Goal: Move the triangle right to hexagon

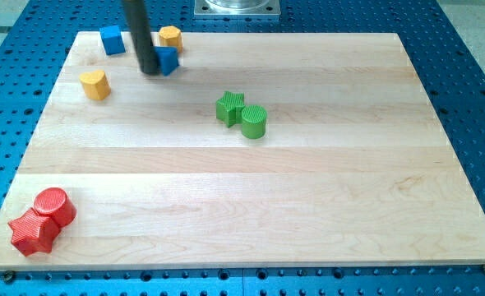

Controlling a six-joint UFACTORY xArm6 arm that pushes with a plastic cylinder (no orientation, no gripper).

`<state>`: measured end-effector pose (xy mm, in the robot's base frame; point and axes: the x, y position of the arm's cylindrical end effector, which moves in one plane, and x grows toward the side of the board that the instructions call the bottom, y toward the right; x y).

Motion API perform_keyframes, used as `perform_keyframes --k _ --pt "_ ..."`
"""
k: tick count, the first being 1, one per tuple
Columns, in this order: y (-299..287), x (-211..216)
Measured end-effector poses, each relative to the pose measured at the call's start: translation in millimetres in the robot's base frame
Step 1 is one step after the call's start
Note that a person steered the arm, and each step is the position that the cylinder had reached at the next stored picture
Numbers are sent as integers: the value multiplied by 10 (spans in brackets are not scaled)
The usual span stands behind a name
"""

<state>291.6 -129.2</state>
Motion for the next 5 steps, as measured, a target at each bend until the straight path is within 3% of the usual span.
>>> perform_keyframes --k 1,2,4,5 --pt "-54 145" --pt "258 158" --pt "-113 24" --pt "191 11"
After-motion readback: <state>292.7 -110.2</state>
